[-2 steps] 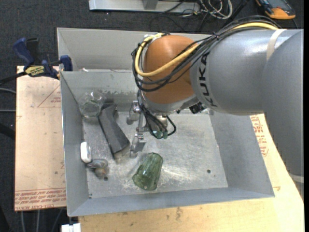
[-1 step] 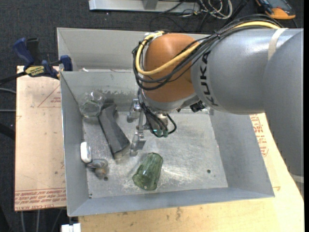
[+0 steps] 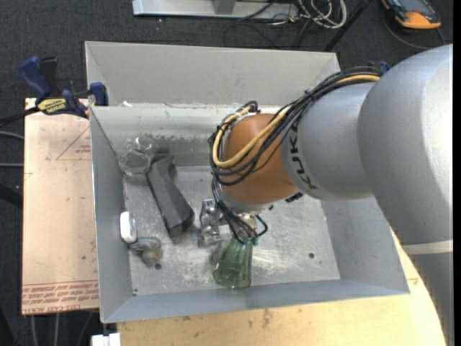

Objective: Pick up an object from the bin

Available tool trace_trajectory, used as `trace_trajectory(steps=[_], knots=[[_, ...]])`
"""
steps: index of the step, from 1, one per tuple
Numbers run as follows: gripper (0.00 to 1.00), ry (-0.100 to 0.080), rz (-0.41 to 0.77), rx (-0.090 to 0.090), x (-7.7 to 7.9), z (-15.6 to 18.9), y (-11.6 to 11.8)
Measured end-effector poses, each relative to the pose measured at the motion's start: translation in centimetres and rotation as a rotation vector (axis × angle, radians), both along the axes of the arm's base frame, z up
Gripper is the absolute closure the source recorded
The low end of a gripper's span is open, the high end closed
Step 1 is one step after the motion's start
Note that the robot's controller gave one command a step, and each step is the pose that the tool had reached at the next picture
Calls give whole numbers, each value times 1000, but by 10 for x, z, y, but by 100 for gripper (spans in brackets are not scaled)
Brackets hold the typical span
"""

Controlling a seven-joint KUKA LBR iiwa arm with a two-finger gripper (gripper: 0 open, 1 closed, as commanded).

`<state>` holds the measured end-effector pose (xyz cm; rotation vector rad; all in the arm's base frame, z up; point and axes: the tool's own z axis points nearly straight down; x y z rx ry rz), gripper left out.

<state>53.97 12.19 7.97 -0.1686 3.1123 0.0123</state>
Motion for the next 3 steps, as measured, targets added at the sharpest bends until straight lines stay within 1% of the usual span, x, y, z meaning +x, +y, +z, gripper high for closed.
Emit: trace_trajectory(steps=[1,2,3], knots=[[100,0,-1,0,0,0,0],[0,20,-487,1,-14,93,10],[0,24,-489,-2,-15,91,9]])
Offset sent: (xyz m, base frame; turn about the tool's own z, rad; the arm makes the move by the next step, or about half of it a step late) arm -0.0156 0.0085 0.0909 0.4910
